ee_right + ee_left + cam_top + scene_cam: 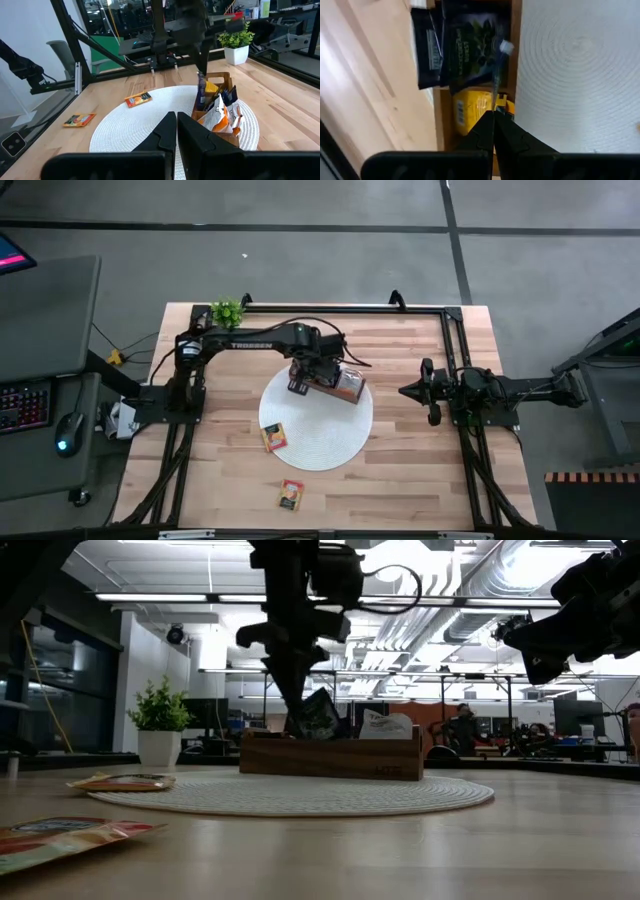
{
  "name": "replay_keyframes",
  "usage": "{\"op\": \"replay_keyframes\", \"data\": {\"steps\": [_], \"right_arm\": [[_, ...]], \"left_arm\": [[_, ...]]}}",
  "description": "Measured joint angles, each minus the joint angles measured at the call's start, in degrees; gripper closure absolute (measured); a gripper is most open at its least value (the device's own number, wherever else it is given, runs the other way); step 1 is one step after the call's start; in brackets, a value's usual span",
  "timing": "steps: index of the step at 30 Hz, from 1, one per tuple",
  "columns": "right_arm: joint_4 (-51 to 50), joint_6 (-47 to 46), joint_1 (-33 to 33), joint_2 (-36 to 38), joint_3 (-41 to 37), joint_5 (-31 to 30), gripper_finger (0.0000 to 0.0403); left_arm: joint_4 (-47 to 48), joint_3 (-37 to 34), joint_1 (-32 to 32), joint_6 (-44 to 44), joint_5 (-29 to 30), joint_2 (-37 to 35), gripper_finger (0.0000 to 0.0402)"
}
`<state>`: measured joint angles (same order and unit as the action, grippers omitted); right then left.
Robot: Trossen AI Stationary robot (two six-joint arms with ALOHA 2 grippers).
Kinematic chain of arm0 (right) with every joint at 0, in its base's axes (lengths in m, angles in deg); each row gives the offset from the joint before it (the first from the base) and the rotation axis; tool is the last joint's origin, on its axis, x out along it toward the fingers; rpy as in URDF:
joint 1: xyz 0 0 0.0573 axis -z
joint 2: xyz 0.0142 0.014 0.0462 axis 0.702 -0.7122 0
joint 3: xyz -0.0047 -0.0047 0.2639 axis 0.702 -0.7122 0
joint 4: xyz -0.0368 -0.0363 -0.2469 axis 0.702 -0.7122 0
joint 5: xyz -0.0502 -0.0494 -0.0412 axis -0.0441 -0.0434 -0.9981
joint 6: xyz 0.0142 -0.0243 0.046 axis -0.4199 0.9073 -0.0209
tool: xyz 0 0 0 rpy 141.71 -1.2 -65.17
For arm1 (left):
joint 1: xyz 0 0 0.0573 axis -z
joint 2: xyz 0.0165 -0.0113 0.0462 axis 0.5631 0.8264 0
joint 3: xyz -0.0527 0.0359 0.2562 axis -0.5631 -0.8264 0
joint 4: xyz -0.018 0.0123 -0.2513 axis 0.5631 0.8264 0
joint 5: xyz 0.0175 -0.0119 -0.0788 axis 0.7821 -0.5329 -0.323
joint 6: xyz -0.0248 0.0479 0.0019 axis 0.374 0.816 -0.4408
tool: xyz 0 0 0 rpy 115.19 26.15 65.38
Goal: Pick & Place Tea
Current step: Put the blue tea bag into the middle section of the wooden organizer
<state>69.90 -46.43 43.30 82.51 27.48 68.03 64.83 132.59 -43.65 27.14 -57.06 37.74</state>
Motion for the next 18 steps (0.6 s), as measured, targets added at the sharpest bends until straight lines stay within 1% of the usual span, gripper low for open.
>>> {"op": "replay_keyframes", "data": {"steps": [2,6,10,18], "right_arm": [[0.00,-0.01,-0.02,0.02,-0.01,-0.01,0.0391],[0.00,0.01,0.00,0.02,-0.01,0.00,0.0391],[0.00,0.01,0.00,0.01,-0.01,0.00,0.0391],[0.01,-0.01,-0.02,0.00,0.00,-0.02,0.0391]], "left_arm": [[-0.14,-0.09,0.02,-0.11,1.40,0.24,0.0401],[-0.85,-0.04,0.01,-0.31,1.96,0.07,0.0402],[-2.31,-0.07,0.02,-1.85,3.93,0.07,0.0401],[-6.83,-0.07,0.01,-2.91,4.00,0.07,0.0401]]}}
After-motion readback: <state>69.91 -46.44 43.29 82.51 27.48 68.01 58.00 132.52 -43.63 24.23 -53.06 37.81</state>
